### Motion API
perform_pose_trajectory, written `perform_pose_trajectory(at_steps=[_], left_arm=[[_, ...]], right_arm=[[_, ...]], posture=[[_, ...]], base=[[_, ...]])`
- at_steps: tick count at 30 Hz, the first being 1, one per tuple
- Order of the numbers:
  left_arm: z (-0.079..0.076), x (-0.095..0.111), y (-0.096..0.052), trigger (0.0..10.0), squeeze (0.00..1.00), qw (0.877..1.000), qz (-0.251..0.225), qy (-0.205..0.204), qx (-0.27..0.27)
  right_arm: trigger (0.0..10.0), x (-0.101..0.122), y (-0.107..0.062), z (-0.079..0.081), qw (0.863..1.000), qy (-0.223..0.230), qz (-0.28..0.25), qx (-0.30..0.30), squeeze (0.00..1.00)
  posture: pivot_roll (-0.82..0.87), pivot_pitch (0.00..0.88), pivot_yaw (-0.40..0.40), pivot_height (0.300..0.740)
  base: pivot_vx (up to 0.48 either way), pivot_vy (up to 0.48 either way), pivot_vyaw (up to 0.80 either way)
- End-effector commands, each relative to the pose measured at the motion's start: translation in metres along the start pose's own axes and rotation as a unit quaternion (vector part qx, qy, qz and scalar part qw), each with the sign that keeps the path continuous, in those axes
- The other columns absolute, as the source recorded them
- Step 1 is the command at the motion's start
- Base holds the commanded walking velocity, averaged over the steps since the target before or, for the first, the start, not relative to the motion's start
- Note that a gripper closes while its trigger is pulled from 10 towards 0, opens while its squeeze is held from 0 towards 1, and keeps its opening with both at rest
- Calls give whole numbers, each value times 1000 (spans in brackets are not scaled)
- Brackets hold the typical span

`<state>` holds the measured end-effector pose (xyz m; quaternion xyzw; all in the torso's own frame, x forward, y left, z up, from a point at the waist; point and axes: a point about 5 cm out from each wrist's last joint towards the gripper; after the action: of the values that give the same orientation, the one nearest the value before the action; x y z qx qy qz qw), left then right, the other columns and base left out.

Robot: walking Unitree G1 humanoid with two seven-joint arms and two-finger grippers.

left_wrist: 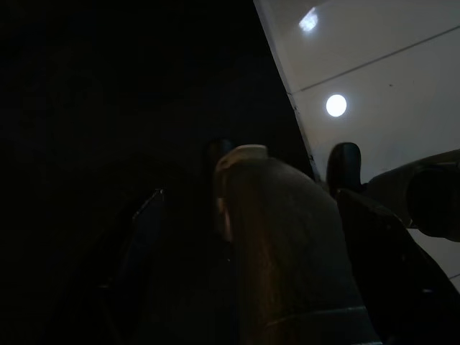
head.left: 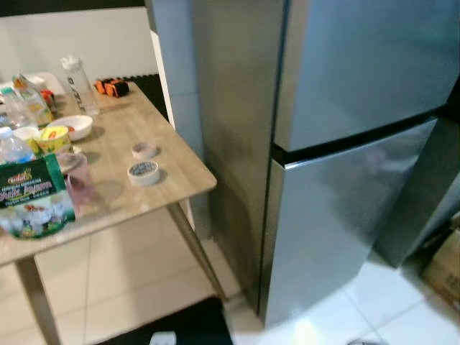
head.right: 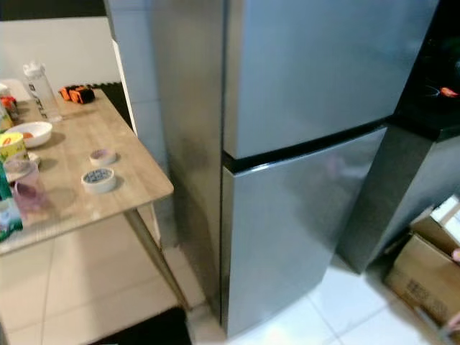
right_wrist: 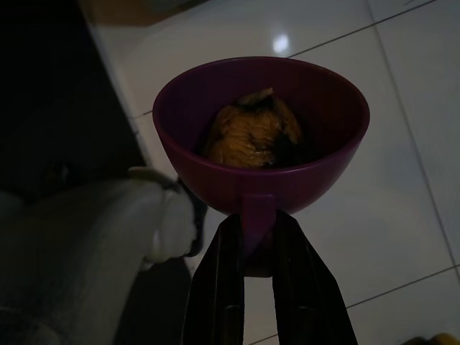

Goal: Restocking fridge

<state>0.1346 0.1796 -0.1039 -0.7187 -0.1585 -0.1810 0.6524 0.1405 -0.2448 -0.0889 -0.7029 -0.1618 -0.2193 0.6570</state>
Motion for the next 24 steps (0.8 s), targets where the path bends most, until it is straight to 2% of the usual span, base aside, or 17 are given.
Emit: perform_pose_trajectory(at_steps=[1,13,16,17,19,20,21,23,24], left_arm=[[1,4,0,10000,0,1000,-7,-5,3],[4,9,1,10000,0,1000,-20,-6,17],[12,24,1,10000,0,998,-48,-5,40],[12,24,1,10000,0,998,-48,-5,40],[14,38,1,10000,0,996,-77,-18,32],[14,48,1,10000,78,994,-98,-29,25],[14,59,1,10000,1000,992,-120,-38,15],[13,75,0,10000,1000,987,-152,-43,1],[13,75,0,10000,1000,987,-152,-43,1]], right_arm=[[10000,5,1,0,1000,5,-10,-2,0],[10000,4,0,0,1000,5,-10,-3,0],[10000,5,1,0,1000,5,-12,-3,0],[10000,5,1,0,1000,5,-12,-3,0],[10000,6,1,0,1000,5,-13,-2,0],[10000,6,1,0,1000,5,-13,-2,0],[10000,6,1,0,1000,4,-13,-2,0],[10000,7,1,0,1000,4,-13,-2,0],[10000,7,1,0,1000,4,-13,-2,0]], posture=[[-73,0,13,740],[-73,0,8,740],[-73,0,9,740],[-73,0,9,740],[-72,0,6,740],[-72,0,6,740],[-72,0,5,740],[-72,0,4,740],[-72,0,4,740]], base=[[0,0,0],[0,0,0],[0,0,0],[0,0,0],[0,0,0],[0,0,0],[0,0,0],[0,0,0],[0,0,0]])
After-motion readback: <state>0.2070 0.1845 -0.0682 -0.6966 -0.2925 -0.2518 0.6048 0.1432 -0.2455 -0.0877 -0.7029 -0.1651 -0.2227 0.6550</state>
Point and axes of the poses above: a point about 5 cm out from each wrist's last joint towards the gripper, its own y axis pointing out of the wrist towards the gripper, its own x axis along the axis of the wrist's last joint, z = x × y, and after that the axes turned 6 degrees about y, right-handed
